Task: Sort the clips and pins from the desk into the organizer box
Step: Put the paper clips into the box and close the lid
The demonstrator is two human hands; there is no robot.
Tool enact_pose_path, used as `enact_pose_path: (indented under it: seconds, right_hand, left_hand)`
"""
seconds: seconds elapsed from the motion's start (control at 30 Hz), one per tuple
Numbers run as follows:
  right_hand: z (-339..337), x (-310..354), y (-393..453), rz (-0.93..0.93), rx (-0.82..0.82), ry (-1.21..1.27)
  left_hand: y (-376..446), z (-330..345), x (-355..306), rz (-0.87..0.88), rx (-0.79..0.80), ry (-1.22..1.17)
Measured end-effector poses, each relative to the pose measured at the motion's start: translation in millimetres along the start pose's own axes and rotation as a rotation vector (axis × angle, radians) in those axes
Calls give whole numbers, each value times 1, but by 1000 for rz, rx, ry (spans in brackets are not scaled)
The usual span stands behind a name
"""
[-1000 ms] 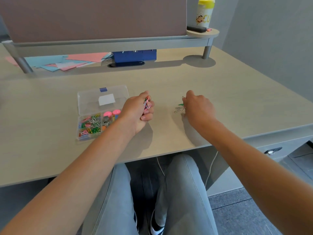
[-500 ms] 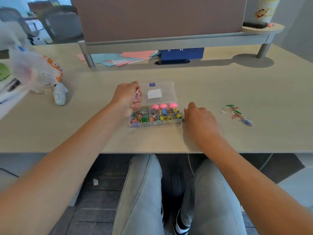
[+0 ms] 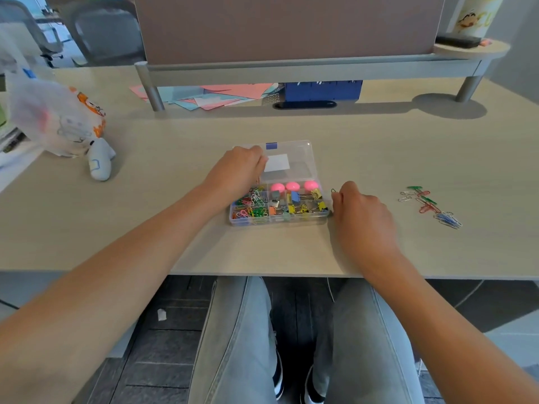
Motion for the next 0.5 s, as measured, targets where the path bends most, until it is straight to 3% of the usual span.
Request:
enact_pose_path:
  seconds: [0.23,0.5]
  right_hand:
    - [3,-2,0,9,-22,46]
    - [1,-1,-1,22,-4,53]
  left_hand:
    - [-3,5,-5,155,19,294]
    - [-9,2,-5,183,33,351]
Point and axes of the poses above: each hand's wrist, its own y-axis towards the middle knuckle, its own z-axis out of the palm, x = y × z, the point moved 1 cm from there along y, towards the middle knuckle, and after that the axes turned 5 degrees about z, right-handed, at the moved point
